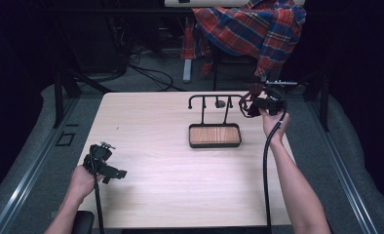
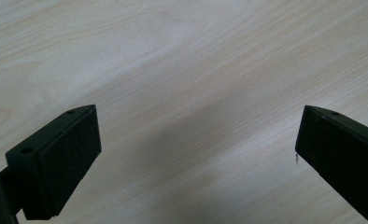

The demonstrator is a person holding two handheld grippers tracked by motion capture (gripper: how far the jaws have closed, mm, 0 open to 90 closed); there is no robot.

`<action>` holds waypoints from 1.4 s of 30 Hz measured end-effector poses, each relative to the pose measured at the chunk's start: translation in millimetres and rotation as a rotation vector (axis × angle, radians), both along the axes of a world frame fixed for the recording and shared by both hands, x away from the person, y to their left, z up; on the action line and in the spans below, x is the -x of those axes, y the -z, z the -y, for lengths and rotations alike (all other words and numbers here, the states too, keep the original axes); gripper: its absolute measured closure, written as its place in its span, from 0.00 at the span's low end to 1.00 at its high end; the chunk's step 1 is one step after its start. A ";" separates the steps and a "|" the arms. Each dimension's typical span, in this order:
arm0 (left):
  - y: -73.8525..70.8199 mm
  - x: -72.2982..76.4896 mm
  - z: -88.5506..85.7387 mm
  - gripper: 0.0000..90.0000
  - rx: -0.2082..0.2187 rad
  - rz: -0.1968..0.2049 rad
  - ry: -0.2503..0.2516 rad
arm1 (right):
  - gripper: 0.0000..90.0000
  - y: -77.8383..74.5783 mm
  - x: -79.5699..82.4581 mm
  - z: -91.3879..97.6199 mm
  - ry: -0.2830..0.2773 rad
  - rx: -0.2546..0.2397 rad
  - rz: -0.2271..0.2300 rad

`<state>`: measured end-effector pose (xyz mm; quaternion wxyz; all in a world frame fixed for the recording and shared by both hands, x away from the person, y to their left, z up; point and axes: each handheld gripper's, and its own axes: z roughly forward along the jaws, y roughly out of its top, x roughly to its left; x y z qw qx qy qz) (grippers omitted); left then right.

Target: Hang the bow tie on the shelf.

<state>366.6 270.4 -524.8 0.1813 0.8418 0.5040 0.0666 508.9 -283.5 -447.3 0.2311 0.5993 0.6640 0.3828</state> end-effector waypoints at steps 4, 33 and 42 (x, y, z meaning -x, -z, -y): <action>0.2 0.5 0.3 0.00 0.001 -0.001 -0.001 | 0.86 1.9 -3.1 -1.7 0.032 0.001 -0.002; -0.9 1.0 0.7 0.00 -0.002 -0.004 0.008 | 0.86 35.3 27.1 -9.9 -0.109 0.149 -0.234; -0.8 1.2 0.6 0.00 -0.002 -0.002 0.010 | 0.86 42.3 37.1 -27.4 -0.176 0.131 -0.253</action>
